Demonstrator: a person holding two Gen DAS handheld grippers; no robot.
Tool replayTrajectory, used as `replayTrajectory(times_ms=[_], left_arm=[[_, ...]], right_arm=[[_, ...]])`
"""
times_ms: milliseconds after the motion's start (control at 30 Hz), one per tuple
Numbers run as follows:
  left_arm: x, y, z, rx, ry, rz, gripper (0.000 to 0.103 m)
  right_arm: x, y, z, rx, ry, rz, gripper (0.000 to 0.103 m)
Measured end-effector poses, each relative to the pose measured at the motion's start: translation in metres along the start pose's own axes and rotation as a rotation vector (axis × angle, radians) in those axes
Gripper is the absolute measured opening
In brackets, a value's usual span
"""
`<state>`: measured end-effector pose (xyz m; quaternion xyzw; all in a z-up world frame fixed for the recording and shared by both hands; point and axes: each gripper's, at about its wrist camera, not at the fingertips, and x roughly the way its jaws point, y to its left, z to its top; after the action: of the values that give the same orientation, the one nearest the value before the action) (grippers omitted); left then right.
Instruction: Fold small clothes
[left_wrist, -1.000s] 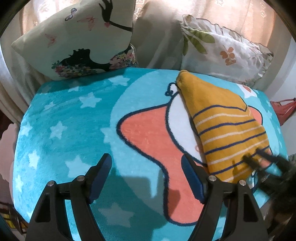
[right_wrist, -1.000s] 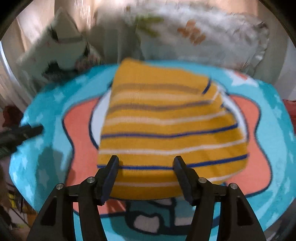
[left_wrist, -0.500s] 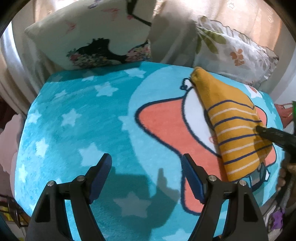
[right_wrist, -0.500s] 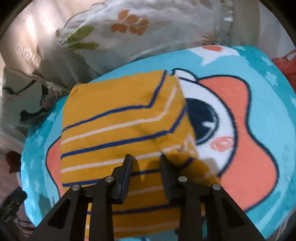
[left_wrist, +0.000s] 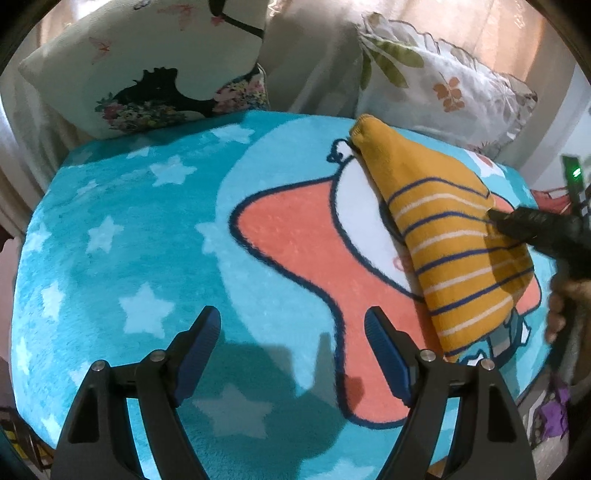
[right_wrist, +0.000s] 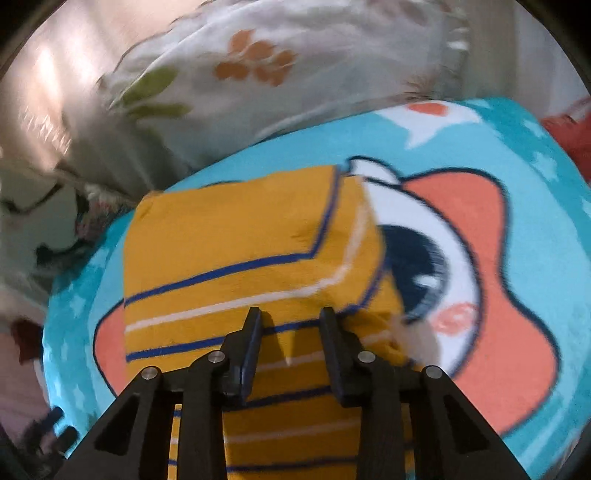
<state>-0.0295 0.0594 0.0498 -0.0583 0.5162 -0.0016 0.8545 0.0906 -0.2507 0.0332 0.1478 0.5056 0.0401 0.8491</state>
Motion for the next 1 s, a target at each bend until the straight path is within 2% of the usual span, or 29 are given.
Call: replayTrajectory(times_ms=[100, 200, 300, 367, 433, 467, 533, 633, 700, 800, 867, 900, 1000], left_arm=[[0.005, -0.004, -0.001, -0.008, 0.010, -0.015, 0.079], [0.004, -0.011, -0.002, -0.015, 0.012, -0.012, 0.079], [-0.001, -0.021, -0.007, -0.003, 0.003, 0.015, 0.079], [-0.005, -0.027, -0.011, -0.002, -0.001, 0.036, 0.079], [-0.008, -0.035, -0.012, 0.001, -0.001, 0.041, 0.079], [-0.009, -0.043, -0.011, 0.007, -0.004, 0.037, 0.080], [-0.007, -0.058, -0.004, 0.009, -0.009, 0.022, 0.080], [0.006, -0.085, 0.009, 0.012, -0.006, 0.031, 0.080], [0.016, -0.103, 0.014, 0.017, 0.008, 0.038, 0.080], [0.043, -0.128, 0.012, 0.032, 0.081, 0.026, 0.080], [0.060, -0.137, 0.006, 0.032, 0.154, 0.050, 0.080], [0.059, -0.138, 0.004, 0.013, 0.159, 0.057, 0.080], [0.040, -0.144, 0.009, -0.032, 0.128, 0.017, 0.080]], right_arm=[[-0.023, 0.005, 0.009, -0.004, -0.049, -0.004, 0.042], [-0.017, 0.018, 0.031, -0.050, -0.051, 0.002, 0.043], [0.021, 0.018, 0.053, -0.066, 0.029, 0.001, 0.043], [0.060, 0.004, 0.064, -0.048, 0.133, 0.001, 0.048], [0.065, -0.011, 0.074, 0.009, 0.127, 0.061, 0.047], [0.061, -0.017, 0.080, 0.042, 0.128, 0.061, 0.046], [0.039, -0.017, 0.082, 0.037, 0.071, 0.060, 0.047], [0.003, -0.009, 0.062, -0.079, 0.001, 0.109, 0.047], [-0.002, -0.012, 0.042, -0.129, 0.017, 0.120, 0.047], [0.009, -0.024, 0.012, -0.204, 0.086, 0.073, 0.047], [0.013, -0.044, -0.002, -0.199, 0.122, 0.114, 0.051], [0.009, -0.052, -0.003, -0.183, 0.123, 0.125, 0.054], [-0.013, -0.073, -0.001, -0.137, 0.091, 0.174, 0.054]])
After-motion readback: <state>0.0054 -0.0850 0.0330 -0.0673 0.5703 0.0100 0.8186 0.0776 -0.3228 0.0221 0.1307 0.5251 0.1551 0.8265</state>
